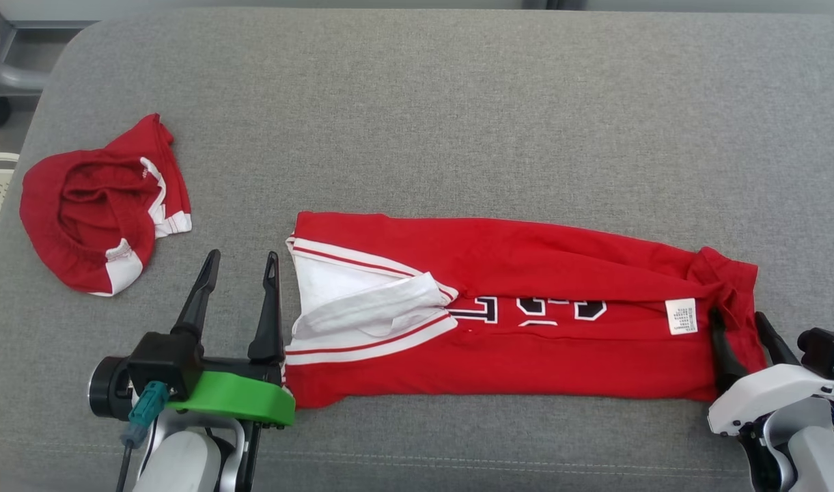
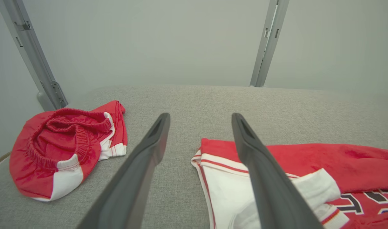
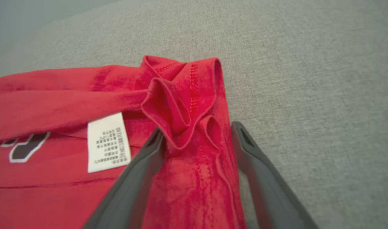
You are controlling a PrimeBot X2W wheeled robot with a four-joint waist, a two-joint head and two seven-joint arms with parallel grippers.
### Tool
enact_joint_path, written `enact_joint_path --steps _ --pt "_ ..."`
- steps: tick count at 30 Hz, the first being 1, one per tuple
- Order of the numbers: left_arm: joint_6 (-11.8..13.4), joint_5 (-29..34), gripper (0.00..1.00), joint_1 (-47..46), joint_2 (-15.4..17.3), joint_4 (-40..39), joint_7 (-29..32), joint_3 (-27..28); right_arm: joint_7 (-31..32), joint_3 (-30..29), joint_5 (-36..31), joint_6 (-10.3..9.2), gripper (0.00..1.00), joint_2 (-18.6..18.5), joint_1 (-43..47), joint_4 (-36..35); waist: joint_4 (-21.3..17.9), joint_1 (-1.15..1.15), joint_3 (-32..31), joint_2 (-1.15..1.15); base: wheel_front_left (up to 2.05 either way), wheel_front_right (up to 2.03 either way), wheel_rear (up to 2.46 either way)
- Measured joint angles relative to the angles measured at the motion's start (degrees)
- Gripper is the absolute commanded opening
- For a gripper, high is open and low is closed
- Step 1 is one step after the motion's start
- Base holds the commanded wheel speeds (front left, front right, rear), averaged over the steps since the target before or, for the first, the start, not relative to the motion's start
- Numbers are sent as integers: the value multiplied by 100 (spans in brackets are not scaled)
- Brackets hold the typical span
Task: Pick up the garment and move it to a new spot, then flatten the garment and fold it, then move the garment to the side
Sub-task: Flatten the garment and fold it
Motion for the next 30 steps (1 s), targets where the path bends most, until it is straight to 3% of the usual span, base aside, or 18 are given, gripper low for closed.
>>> enact_joint_path --steps 3,4,5,6,7,13,26,30 --pt "-53 90 100 -3 -38 21 0 102 -149 114 155 0 100 43 -136 278 -23 0 47 0 0 0 0" --pt "-70 113 100 -5 -45 20 0 126 -175 156 211 0 95 52 -171 324 -40 0 54 0 0 0 0" --pt "-76 138 100 -14 -55 21 0 151 -190 189 249 0 45 55 -191 346 -58 0 61 0 0 0 0" --pt "-96 152 100 -30 -59 23 0 171 -201 226 307 0 8 58 -218 359 -76 0 69 0 0 0 0" --pt "-112 170 100 -45 -65 25 0 186 -224 269 365 0 0 69 -247 364 -93 0 76 0 0 0 0" --pt "-178 290 100 -81 -138 30 0 278 -230 287 564 4 0 93 -282 182 -163 0 107 0 0 0 0" --pt "-298 448 100 -79 -287 31 0 472 -221 -1381 271 2 0 -511 -13 -400 -253 0 149 0 0 0 0" --pt "-328 493 100 -76 -327 46 0 542 -221 -1389 94 0 0 -424 15 -814 -300 0 123 0 0 0 0"
